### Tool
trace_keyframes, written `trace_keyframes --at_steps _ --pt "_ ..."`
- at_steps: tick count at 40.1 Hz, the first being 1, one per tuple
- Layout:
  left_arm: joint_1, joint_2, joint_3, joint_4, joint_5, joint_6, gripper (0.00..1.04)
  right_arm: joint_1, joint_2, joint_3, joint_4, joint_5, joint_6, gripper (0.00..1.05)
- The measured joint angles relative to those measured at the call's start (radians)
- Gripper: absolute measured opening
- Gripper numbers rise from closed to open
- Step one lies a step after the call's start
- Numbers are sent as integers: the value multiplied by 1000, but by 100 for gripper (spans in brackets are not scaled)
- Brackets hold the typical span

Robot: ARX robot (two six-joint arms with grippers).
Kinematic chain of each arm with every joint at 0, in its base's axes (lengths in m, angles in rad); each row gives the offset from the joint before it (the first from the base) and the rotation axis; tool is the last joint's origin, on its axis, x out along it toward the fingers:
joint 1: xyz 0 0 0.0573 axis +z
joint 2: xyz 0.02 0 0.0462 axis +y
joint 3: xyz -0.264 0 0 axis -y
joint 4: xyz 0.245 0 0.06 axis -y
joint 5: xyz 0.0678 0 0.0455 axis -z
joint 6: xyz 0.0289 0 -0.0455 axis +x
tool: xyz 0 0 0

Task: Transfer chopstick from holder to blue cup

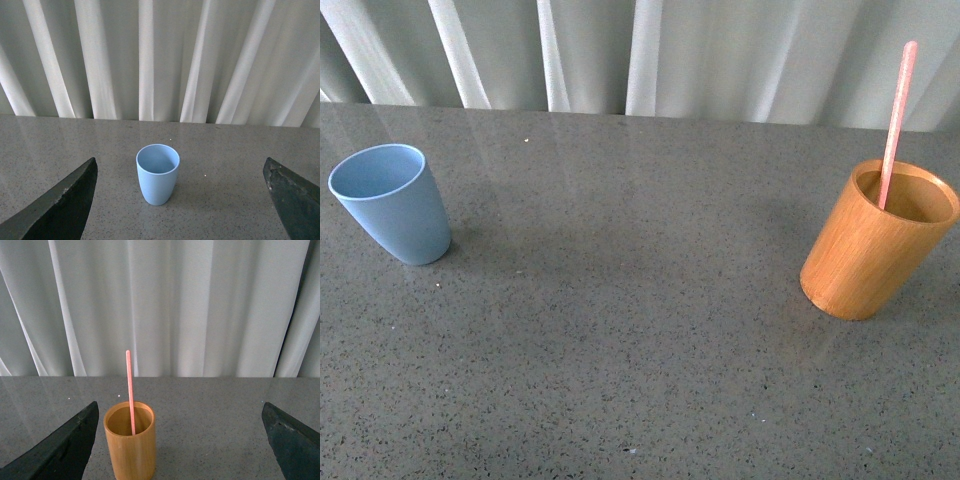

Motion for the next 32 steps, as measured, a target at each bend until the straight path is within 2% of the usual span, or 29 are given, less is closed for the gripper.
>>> trace_keyframes --at_steps 32 --pt "0 0 0 0 0 0 98 0 0 0 0 0 0 95"
